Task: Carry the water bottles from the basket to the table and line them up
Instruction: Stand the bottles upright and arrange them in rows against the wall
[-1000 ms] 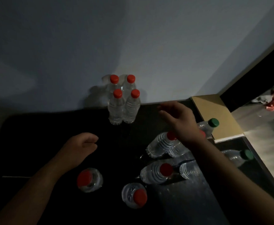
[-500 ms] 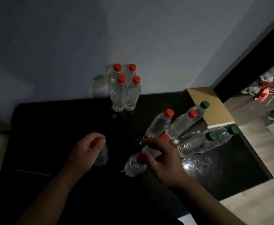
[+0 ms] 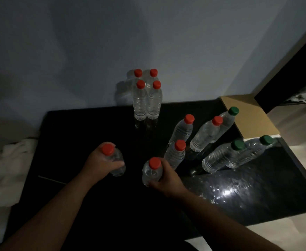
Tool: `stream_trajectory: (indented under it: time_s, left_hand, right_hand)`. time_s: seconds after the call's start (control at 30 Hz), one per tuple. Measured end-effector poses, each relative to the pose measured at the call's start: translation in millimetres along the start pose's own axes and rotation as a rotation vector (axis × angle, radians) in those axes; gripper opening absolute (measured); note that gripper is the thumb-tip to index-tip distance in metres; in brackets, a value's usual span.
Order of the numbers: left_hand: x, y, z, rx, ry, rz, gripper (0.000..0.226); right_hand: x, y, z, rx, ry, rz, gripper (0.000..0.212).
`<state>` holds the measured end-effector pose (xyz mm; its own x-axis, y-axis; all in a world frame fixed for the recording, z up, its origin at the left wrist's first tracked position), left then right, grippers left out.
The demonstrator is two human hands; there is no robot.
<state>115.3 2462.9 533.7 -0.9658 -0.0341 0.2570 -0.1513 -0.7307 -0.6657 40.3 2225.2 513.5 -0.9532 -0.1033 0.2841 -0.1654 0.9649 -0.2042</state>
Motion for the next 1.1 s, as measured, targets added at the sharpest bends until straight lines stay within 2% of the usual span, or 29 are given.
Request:
stream_trajectory:
  time_s: [0.17,0.3,0.4,0.57,0.77,0.9,1.1]
  left_hand:
    - [29,5,0,-0.085,-0.014,-0.029,0.055]
    - [56,18,-7,-0.03,-0.07,-0.005,0.063]
    - [71,24,-16,-0.047,-0.07,0.022,0.068]
    - [77,16,-16,-0.016,-0.106,0.086,0.06]
    - [81,-14,20,0.087,0.04,0.117,0.045]
    - [72,-45,54,0.195,0.141,0.136,0.038]
    - [44,-84,119,0.325,0.343,0.183,0.042]
  right_hand:
    - [0,-4,10,-0.009,0.048,-0.004,0.067]
    - [13,-12,1,0.002,0.007,-0.028,0.055]
    - [25,-17,-8,-0.026,-0.025,-0.04,0.056]
    - [42,-27,-48,-0.014,-0.123,-0.05,0.057]
    - [52,-44,-105,-0.069,-0.22,0.029,0.051]
    - [46,-56,-141,-0.156,-0.266,0.125,0.057]
    - [31,-82,-196,-0.176,-0.329,0.155,0.056]
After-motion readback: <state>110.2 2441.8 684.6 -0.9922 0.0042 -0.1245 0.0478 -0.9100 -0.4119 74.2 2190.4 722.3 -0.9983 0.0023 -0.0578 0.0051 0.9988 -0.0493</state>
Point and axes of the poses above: each hand's wrist, its own x-axis away from the middle knuckle, its own y-axis out of the palm, z = x × y, the point moved 7 cm from there along -x, towards the middle knuckle, and after that the axes turned 12 degrees about -x, right-handed, at the moved point
